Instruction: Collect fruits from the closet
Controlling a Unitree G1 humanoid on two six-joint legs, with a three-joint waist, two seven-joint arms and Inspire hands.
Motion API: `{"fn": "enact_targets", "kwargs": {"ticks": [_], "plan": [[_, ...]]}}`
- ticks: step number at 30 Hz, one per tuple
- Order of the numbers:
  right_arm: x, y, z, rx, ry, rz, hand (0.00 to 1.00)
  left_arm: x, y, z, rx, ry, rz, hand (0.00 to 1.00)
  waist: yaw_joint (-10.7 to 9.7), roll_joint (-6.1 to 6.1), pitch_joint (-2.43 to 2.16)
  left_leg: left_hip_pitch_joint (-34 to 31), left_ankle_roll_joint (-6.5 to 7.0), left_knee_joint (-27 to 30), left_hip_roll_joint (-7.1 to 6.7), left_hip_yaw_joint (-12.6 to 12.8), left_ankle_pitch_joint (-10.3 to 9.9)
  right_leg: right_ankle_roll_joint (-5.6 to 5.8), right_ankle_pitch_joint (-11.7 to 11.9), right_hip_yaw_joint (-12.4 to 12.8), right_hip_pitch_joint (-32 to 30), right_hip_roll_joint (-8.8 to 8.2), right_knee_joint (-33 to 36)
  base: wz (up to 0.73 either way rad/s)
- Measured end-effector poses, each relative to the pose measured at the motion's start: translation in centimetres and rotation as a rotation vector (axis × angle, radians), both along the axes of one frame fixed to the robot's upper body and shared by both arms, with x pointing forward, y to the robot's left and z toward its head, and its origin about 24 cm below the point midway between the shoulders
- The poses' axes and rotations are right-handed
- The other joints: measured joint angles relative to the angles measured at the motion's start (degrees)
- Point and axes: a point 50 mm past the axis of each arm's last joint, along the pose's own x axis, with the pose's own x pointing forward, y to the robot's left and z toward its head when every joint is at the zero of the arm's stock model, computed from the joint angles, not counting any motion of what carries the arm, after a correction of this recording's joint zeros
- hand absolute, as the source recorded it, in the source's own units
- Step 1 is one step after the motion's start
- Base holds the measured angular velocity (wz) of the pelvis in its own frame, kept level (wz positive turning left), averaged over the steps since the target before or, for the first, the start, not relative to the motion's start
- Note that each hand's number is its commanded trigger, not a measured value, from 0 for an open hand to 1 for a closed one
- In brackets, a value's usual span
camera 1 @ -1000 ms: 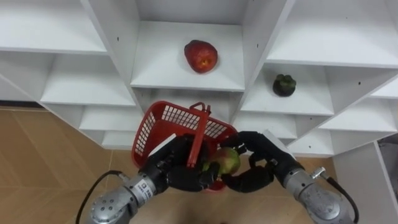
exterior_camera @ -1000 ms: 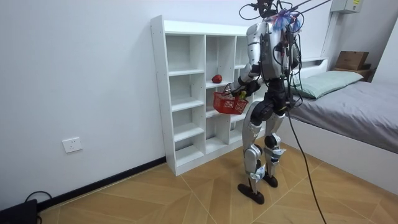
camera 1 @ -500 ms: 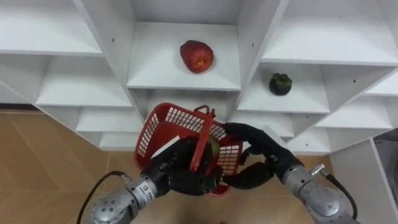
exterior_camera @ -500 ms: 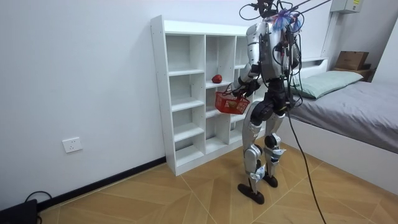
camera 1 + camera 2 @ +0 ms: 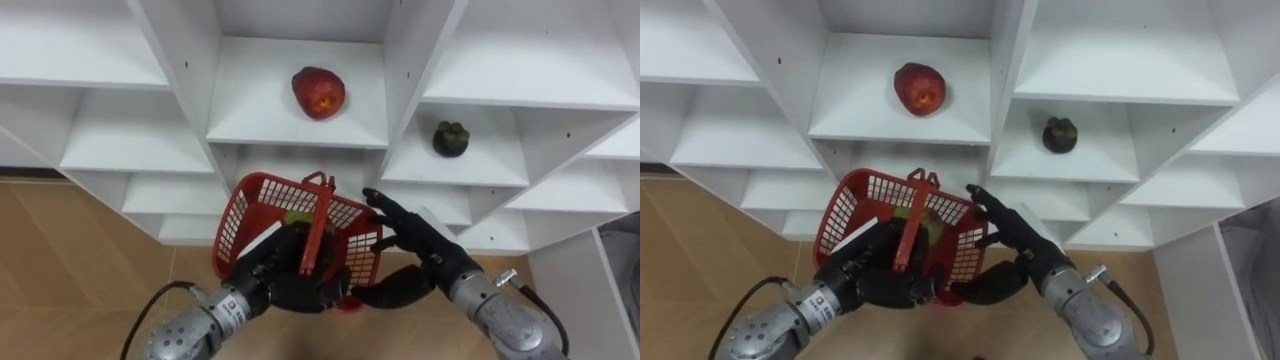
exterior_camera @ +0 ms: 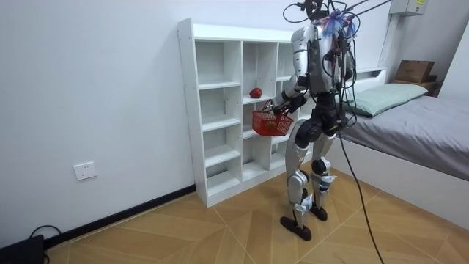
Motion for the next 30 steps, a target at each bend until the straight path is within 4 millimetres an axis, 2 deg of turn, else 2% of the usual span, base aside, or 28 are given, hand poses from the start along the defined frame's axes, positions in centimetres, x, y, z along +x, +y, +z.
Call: {"fn": "enact_targets", "kwargs": {"ticks": [4, 7, 13, 19, 25, 30], "plan": [[-0.1, 0.1, 0.0, 0.000, 0.002, 0.006, 0.00, 0.1, 0.6, -0.1, 0.046, -0.014, 0.053, 1.00, 0.5, -0.04, 0.02, 0.5, 0.00, 0.0, -0.02, 0.0, 0.0, -0.03, -0.1, 0.1, 0.3, -0.06, 0.3, 0.00], [0.0, 0.3, 0.3, 0.003, -0.009, 0.023, 0.00, -0.2, 0.9, -0.4, 0.057, -0.002, 0.087, 1.00, 1.5, -0.50, 0.04, 1.7, -0.01, -0.1, -0.03, 0.0, 0.0, -0.08, -0.9, 0.0, 1.2, -0.26, 1.2, 0.05], [0.2, 1.4, 1.4, 0.020, -0.061, 0.064, 0.00, -0.4, 1.9, -1.0, 0.115, 0.012, 0.137, 1.00, 2.6, -1.11, 0.20, 2.7, -0.12, -0.1, 0.01, -0.3, 0.1, -0.15, -1.0, -0.5, 2.6, -0.11, 0.8, 0.07], [0.1, 1.9, 1.5, 0.013, -0.060, 0.091, 0.00, -0.8, 2.8, -2.0, 0.196, 0.042, 0.179, 1.00, 3.1, -2.08, 0.28, 2.5, -0.13, 0.0, -0.03, -0.5, 0.0, -0.12, -1.0, -0.6, 2.8, -0.10, 0.8, 0.01], [0.5, 2.7, 3.4, 0.037, -0.144, 0.118, 0.00, -1.0, 3.8, -2.7, 0.226, 0.073, 0.239, 1.00, 3.2, -2.55, 0.20, 2.4, -0.15, 0.3, -0.08, -1.9, 0.0, -0.14, -1.0, -1.7, 4.0, 0.02, 0.0, 0.13], [1.3, 3.1, 4.8, 0.047, -0.207, 0.123, 0.00, -1.2, 4.6, -3.2, 0.254, 0.091, 0.275, 1.00, 4.0, -3.88, 0.22, 2.9, -0.17, 0.4, 0.05, -1.9, 0.0, -0.14, -1.1, -1.9, 4.6, 0.01, -0.1, 0.04]]}}
